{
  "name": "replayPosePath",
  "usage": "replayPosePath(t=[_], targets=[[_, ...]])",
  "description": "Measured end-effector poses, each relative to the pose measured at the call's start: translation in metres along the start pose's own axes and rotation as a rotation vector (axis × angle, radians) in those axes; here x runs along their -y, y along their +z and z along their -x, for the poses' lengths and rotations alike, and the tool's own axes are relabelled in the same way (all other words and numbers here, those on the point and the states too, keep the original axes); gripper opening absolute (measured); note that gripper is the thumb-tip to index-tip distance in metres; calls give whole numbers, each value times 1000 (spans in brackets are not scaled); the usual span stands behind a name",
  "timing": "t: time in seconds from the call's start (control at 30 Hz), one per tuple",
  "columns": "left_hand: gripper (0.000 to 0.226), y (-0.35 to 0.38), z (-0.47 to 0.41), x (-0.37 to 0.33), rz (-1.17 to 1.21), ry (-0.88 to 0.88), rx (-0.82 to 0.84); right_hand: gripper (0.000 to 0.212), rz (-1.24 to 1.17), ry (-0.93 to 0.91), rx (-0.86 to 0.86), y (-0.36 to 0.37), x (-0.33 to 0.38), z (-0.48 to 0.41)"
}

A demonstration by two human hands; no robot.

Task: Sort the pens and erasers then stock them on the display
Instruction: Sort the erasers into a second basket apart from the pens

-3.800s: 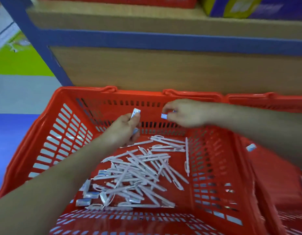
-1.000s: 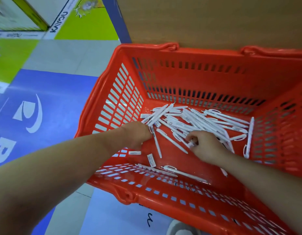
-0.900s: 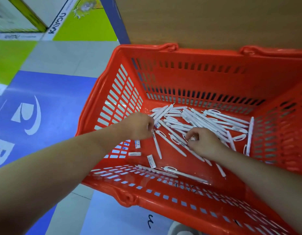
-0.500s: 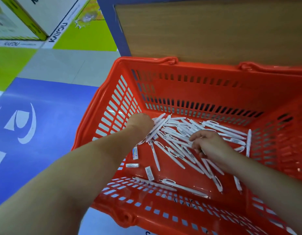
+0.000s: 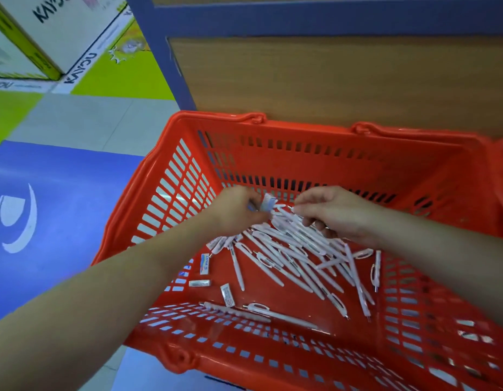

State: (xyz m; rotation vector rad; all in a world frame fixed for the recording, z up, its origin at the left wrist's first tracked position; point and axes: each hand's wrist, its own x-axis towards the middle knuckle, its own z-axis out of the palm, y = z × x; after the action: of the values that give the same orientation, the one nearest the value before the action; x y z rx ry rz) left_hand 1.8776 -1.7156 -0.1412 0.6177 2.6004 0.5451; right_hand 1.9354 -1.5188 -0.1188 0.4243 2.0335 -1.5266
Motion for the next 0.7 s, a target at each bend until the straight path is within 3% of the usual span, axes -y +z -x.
replayPosePath(t=[0.2,0.3,0.43,0.53,0.7], targets=[[22,-15,27,-87,494,-10,-134,10,211,-310,-60,-27,27,33],[14,-21,32,-119,767,-16,-61,10,148,-261,-30,-68,37,63],[20,-25,33,-185,1015,76,98,17,-40,-110,-43,-139,26,114],[10,-19,26,-247,903,171,155,13,-38,-163,-193,-192,-8,154],[17,26,-8,-319,196,412,67,17,-323,20,-339,-244,-102,178]])
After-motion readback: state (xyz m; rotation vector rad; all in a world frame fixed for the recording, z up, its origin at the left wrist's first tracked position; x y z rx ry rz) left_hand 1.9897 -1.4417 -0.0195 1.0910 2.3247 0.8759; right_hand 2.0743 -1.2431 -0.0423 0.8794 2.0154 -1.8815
